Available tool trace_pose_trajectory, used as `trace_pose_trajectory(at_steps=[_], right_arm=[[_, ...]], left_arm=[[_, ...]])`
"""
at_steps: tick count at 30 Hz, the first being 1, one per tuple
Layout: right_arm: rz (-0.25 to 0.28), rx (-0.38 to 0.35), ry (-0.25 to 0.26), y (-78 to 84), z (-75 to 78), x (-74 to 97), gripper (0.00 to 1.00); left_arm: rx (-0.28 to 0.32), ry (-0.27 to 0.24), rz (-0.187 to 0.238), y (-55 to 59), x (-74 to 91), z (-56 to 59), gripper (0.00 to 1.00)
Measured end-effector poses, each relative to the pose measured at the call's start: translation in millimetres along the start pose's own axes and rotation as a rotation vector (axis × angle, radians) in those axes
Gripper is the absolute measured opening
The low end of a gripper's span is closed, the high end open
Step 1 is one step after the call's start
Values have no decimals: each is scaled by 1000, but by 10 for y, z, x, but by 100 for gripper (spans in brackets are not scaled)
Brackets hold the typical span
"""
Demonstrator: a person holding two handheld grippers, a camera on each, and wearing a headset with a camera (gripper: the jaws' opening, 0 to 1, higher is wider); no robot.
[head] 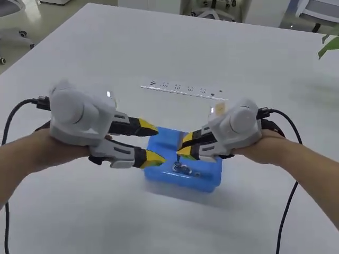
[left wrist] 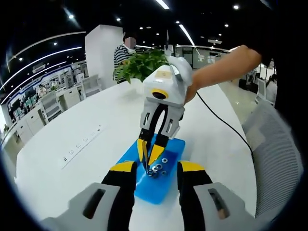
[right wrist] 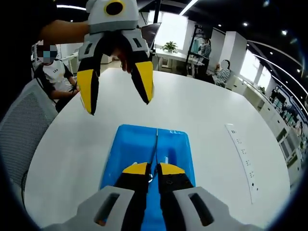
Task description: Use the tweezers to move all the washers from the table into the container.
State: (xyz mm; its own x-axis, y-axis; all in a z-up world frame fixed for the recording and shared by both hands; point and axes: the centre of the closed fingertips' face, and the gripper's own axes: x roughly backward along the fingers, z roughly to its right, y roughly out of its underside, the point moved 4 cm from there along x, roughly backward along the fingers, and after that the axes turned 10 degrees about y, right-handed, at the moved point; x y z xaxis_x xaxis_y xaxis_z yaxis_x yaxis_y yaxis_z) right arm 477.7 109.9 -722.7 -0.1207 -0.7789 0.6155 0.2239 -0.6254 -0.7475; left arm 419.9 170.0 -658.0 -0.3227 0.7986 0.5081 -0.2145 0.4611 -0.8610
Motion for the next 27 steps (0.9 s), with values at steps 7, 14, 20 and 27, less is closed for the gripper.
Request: trace_pose_trajectory(at_steps=[7, 14, 20, 27], right_arm=[[4, 2, -2, -2, 1, -9, 8], [6, 11, -6, 0, -1, -9, 8], [10, 20, -10, -4, 1, -20, 9], [16, 28, -13, -20, -13, -40, 9]], left_arm=[[-48, 34, -52, -42, -152, -111, 29], [-82, 68, -82, -65, -271, -187, 25], [-119, 96, -114, -73, -343, -242, 20], [-141, 123, -153, -66, -384, -287, 8]])
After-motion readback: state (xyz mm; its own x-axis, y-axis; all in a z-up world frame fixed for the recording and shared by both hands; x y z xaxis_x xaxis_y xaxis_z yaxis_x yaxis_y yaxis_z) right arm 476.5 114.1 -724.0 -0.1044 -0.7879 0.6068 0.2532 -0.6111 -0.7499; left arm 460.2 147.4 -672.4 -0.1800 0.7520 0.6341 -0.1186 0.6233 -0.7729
